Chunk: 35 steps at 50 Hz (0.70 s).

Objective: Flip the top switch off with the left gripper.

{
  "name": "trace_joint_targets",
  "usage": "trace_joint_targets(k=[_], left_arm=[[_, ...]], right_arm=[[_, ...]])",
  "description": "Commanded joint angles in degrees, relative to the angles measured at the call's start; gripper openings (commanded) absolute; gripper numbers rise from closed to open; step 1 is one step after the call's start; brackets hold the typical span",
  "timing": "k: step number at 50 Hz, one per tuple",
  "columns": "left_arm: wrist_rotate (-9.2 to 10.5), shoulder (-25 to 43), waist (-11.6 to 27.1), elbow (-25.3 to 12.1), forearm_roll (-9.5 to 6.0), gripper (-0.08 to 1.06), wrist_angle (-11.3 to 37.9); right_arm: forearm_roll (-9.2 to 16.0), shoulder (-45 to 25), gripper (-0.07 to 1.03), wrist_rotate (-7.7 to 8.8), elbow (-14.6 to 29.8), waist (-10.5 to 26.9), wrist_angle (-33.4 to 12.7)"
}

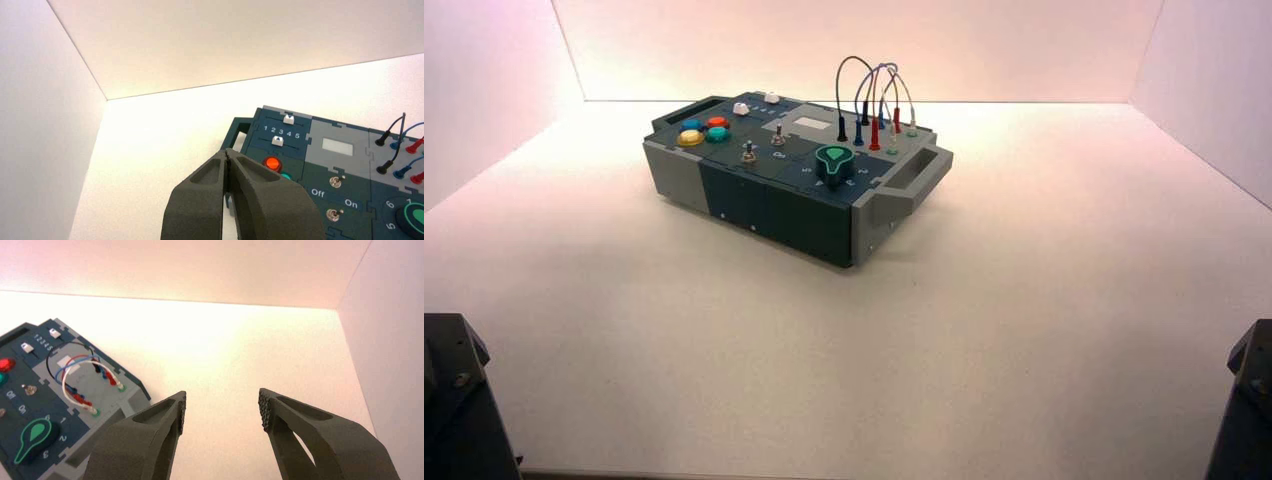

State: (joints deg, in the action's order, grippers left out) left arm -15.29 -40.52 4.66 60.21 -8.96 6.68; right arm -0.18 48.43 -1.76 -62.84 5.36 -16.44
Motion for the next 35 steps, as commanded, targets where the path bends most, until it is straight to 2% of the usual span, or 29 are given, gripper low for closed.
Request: trace_joint_targets(k=[1,3,6,8,10,13,17,20,27,29,30,31,35], left_arm=[[-0.18,0.5,1.8,-3.2,0.0,-0.03,3.4],[-0.18,1.5,3.1,-5.2,0.09,-0.03,7.9],[-0.09,2.5,3.8,-7.1,0.0,-0.03,11.3],[-0.18,3.3,4.0,-8.3,-0.09,-0.03,13.4],[-0.18,5.4,4.6,-11.3,-0.09,-0.03,18.6],[-0.7,7.1,5.0,-13.6,-0.09,-0.03,22.9],[-2.9,10.5,5.9,-17.5,-0.18,-0.03,29.2],[-4.39,13.2,6.5,-20.6,-0.35,-0.03,34.0],[-5.54,19.2,7.3,-25.8,-1.05,0.0,39.4],[-5.63,19.6,7.4,-26.1,-0.97,0.02,39.6],[-6.06,22.4,8.1,-27.9,-1.05,0.11,40.3],[-6.24,23.4,8.4,-28.3,-1.05,0.13,40.6],[-7.03,26.5,10.2,-29.8,-1.05,0.13,41.9]], right_arm=[[1.5,-1.4,0.75,-0.18,3.1,0.5,-3.2],[1.8,-2.6,0.75,0.0,5.4,1.5,-7.6],[1.9,-4.6,0.75,0.09,7.8,2.3,-11.6],[2.0,-5.9,0.75,0.09,8.9,2.5,-13.2],[2.3,-8.3,0.75,0.09,10.8,3.3,-16.1],[2.7,-10.6,0.75,0.09,12.7,4.0,-18.4],[3.7,-13.2,0.75,0.09,14.5,4.7,-20.3],[5.5,-15.6,0.75,0.18,16.2,5.7,-22.3],[8.2,-20.5,0.75,0.09,18.3,8.4,-23.7],[8.3,-20.9,0.75,0.09,18.5,8.6,-23.7],[8.5,-24.1,0.75,0.18,19.5,10.1,-22.9],[8.7,-24.6,0.75,0.18,19.6,10.3,-22.7],[8.5,-27.9,0.75,0.35,20.4,11.6,-21.2]])
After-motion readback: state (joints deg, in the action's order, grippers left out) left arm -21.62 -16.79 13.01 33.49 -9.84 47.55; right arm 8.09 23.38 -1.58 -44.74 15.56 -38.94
